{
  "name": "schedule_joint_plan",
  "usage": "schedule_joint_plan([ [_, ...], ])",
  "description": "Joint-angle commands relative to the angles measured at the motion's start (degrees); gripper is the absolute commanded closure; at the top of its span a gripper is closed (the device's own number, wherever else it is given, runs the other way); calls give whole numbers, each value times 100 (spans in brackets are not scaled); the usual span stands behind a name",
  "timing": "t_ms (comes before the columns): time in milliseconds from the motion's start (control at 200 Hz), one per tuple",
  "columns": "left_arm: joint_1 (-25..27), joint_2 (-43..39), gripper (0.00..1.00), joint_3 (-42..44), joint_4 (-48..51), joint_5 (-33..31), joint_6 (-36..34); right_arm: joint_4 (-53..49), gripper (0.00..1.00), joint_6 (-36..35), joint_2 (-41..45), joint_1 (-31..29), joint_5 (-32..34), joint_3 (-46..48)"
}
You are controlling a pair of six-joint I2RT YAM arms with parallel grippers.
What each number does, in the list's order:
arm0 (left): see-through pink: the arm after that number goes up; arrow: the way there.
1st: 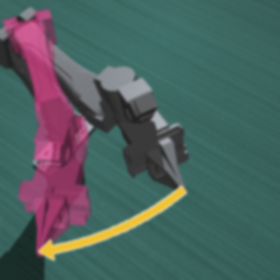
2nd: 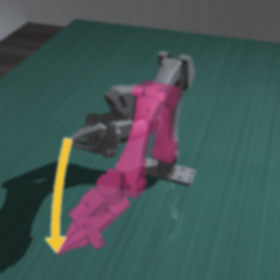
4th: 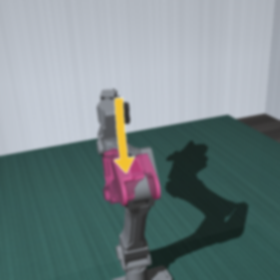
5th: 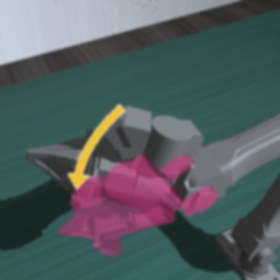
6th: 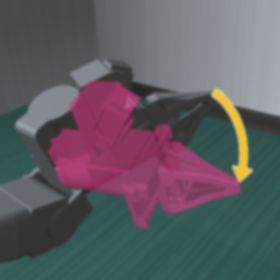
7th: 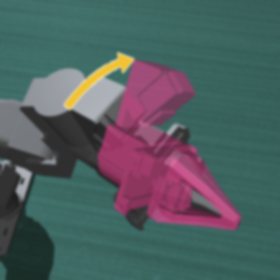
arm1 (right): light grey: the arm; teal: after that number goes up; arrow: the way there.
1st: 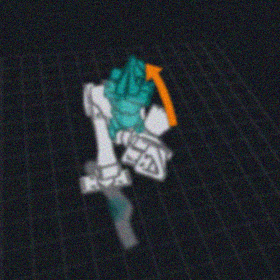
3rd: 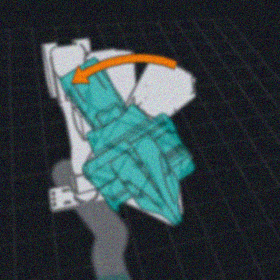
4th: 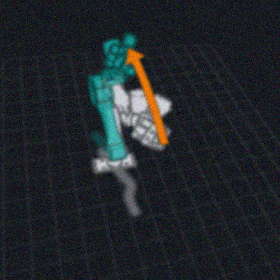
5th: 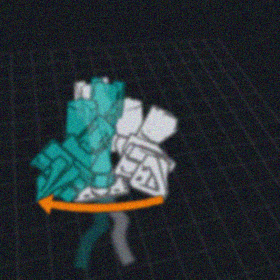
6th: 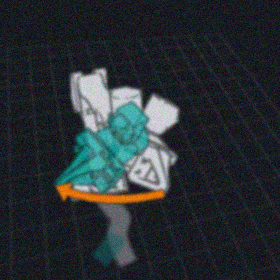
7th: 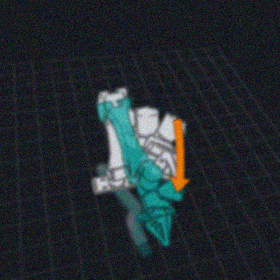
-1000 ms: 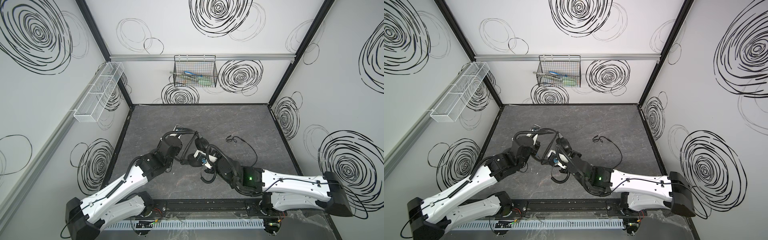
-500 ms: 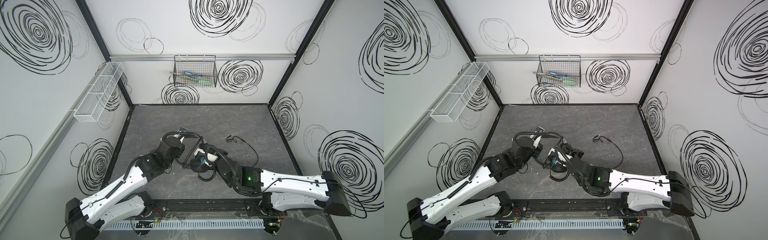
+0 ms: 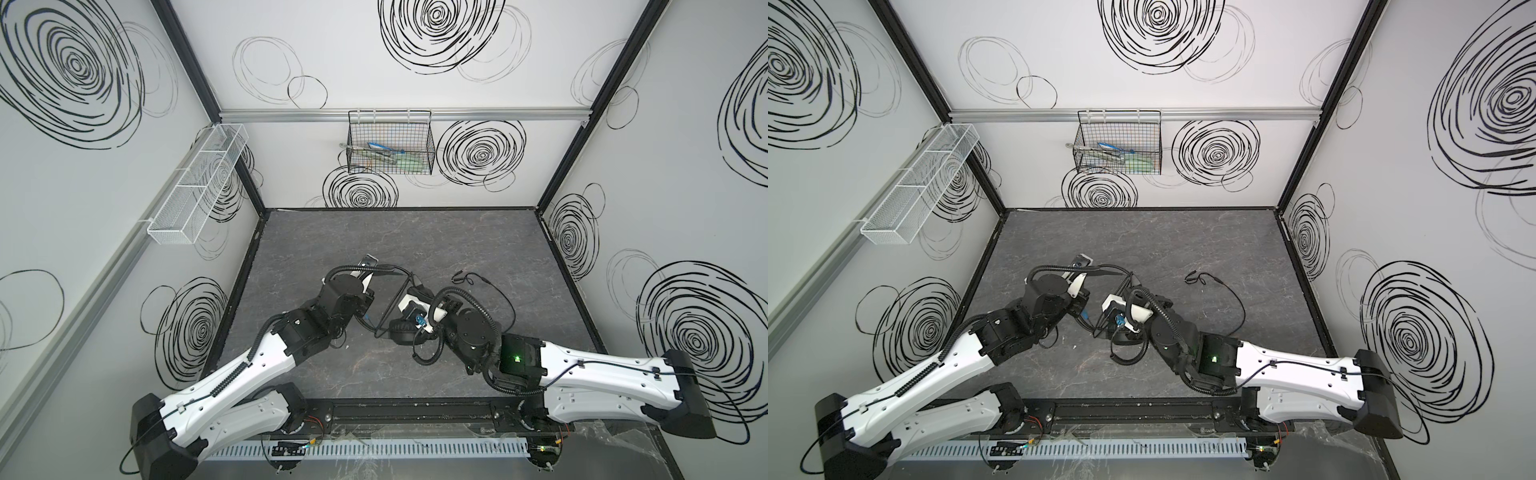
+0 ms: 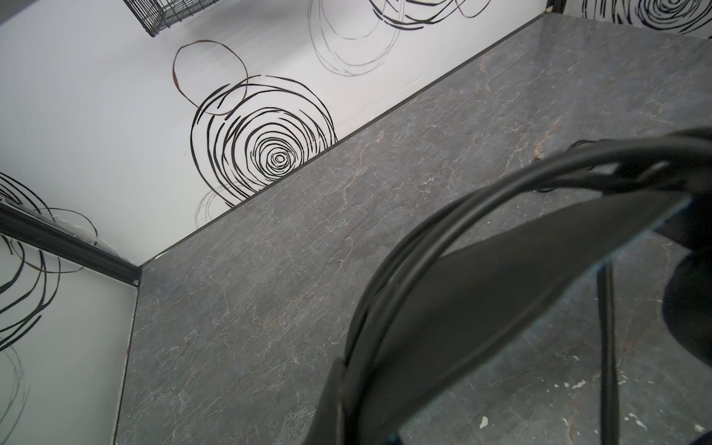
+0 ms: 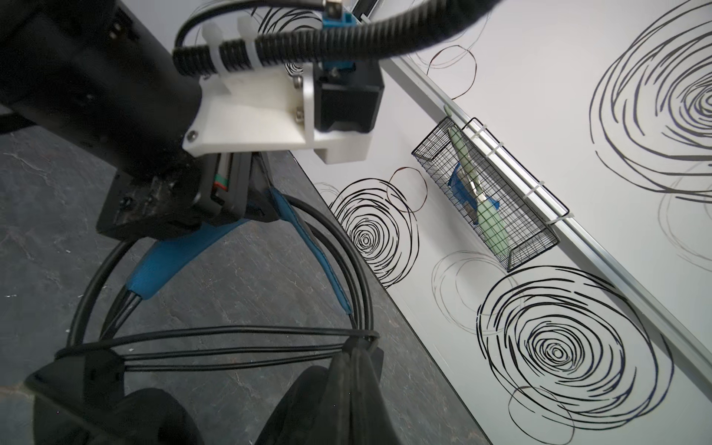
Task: Wrap the headphones
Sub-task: 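Wrap the cable around the ear cups with the right gripper beside the left gripper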
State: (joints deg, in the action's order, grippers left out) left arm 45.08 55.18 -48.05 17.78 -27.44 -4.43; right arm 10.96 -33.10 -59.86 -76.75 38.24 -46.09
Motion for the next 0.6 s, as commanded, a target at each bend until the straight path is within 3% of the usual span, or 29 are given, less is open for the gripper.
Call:
schedule_joint_plan([
  [0,104,-24,100,103,52,22,-128,644,99,164,11,100,-109,-204],
  [255,288,-153,100,121,205,-400,-209,167,100,94,-603,152,-43,-534],
  [445,292,-146,100,81,417,-942,-175,91,95,58,-485,271,17,-458],
  [595,384,-174,100,-8,613,-924,-155,46,90,90,-304,457,4,-421],
])
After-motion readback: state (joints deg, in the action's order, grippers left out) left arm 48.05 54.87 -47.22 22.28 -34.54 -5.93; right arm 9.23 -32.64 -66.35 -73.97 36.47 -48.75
